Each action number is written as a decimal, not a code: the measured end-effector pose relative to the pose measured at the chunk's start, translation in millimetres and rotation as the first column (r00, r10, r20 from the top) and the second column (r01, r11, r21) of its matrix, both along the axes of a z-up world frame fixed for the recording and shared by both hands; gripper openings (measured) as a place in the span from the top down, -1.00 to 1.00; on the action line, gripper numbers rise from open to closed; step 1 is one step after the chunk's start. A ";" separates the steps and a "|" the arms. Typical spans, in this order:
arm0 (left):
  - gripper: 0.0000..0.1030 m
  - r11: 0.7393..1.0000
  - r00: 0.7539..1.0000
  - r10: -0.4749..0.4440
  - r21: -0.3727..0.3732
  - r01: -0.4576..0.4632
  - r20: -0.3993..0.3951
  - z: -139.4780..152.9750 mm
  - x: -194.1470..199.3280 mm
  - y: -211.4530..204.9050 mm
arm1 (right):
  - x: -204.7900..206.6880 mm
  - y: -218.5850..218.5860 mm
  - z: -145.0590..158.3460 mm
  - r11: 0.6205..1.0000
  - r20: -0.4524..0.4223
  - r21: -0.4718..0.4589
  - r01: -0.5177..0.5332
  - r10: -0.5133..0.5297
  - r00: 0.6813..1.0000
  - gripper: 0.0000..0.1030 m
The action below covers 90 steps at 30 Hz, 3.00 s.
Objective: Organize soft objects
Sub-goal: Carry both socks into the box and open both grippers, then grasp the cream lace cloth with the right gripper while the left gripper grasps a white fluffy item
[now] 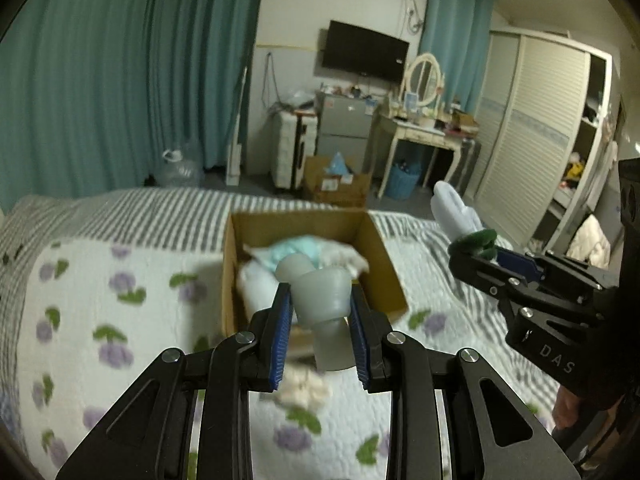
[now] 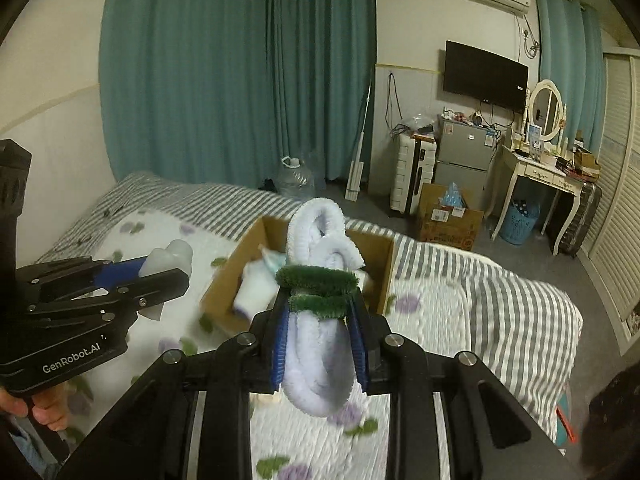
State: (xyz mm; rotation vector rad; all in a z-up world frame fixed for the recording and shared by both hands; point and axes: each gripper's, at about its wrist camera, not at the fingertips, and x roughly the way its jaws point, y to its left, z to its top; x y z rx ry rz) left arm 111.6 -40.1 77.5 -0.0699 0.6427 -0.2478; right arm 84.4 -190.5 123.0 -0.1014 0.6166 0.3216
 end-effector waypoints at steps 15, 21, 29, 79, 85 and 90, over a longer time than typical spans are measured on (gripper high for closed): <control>0.48 0.990 0.994 -0.035 0.132 0.048 -0.100 -92.1 112.4 -29.4 | 120.1 0.0 -92.9 0.998 -0.166 -0.009 0.062 -0.062 0.984 0.50; 0.39 0.986 0.993 -0.055 0.148 0.070 -0.101 -106.1 116.0 -32.6 | 127.5 -5.1 -112.2 0.998 -0.162 0.028 0.054 -0.048 0.986 0.46; 0.20 0.991 0.994 -0.015 0.132 0.029 -0.109 -95.7 107.3 -22.9 | 115.2 -8.8 -87.4 0.996 -0.107 0.064 0.065 -0.058 0.993 -0.17; -0.93 0.964 0.957 0.175 0.238 -0.119 -0.231 -199.9 13.3 62.1 | 39.3 92.3 -240.2 0.978 -0.325 -0.095 -0.185 0.145 0.934 0.49; -0.68 0.971 0.955 0.158 0.213 -0.105 -0.249 -208.6 27.4 54.4 | 37.2 59.9 -232.0 0.995 -0.316 -0.086 -0.052 0.022 0.948 0.59; -0.25 0.977 0.958 0.119 0.201 -0.066 -0.262 -217.8 36.0 45.3 | 38.5 46.6 -230.7 0.998 -0.319 -0.069 -0.015 -0.007 0.948 0.59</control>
